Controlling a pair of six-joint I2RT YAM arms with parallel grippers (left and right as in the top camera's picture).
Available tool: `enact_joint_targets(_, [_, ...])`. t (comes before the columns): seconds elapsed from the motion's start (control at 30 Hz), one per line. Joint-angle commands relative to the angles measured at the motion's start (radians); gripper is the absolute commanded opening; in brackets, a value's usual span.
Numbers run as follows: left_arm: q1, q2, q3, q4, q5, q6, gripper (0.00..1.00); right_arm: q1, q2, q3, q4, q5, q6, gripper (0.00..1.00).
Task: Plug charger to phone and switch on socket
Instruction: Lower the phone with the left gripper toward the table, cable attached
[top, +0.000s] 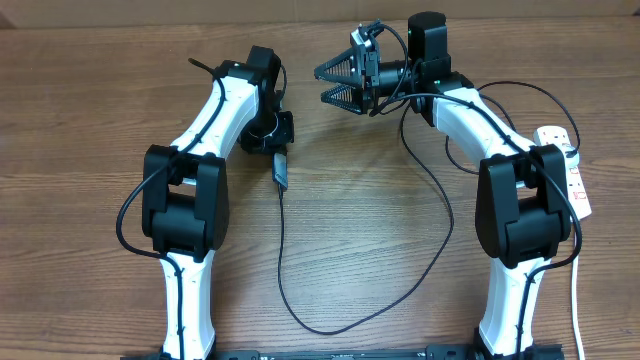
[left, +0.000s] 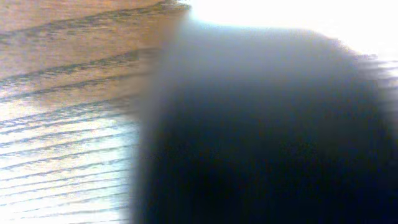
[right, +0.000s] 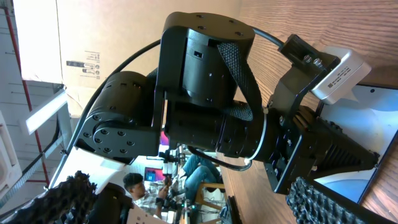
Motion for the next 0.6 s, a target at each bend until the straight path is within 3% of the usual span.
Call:
enact_joint_targets(0.0, [-0.004,-0.003,-0.002,0.001,-0.009,-0.008,0.14,0.002,-0.031,0.018,0.003,-0.012,-0.013,1.00])
enact_joint_targets(0.57, [-0.012,-0.003,-0.002,0.000,-0.009,-0.008,0.27,0.002,-0.031,0.018,0.003,-0.012,-0.013,1.00])
